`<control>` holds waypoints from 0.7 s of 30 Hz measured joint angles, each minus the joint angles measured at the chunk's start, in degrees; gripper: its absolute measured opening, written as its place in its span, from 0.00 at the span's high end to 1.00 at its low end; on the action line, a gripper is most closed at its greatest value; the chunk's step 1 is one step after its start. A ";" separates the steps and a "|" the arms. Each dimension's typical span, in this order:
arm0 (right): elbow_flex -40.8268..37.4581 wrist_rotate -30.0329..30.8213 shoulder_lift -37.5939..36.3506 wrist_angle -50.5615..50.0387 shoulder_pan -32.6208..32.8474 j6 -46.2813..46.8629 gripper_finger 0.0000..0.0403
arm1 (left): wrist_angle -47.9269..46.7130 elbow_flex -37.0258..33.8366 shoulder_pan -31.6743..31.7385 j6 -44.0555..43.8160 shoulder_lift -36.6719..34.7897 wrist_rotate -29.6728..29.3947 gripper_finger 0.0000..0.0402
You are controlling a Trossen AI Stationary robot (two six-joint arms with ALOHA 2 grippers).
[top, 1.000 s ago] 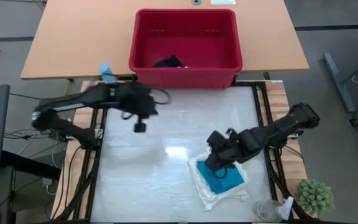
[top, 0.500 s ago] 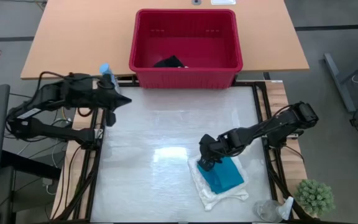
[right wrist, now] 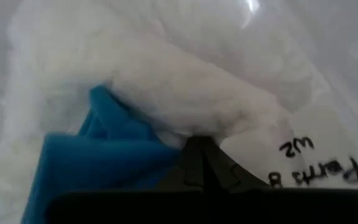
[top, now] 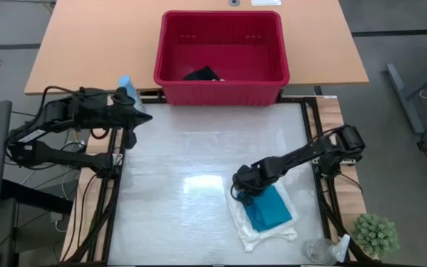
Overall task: Fold laundry
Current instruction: Move the stacked folded clothes to the bottom right of the table
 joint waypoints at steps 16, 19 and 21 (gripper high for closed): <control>0.26 -1.65 -2.25 -20.97 6.13 18.31 0.97 | -0.11 0.00 0.02 -0.69 3.32 -0.01 1.00; 0.26 0.25 -4.24 -19.96 5.52 18.49 0.91 | 0.37 0.00 0.00 0.03 3.63 0.00 1.00; 0.33 1.73 -5.93 -18.98 4.77 18.79 0.87 | 0.76 0.00 0.00 0.36 3.74 -0.02 1.00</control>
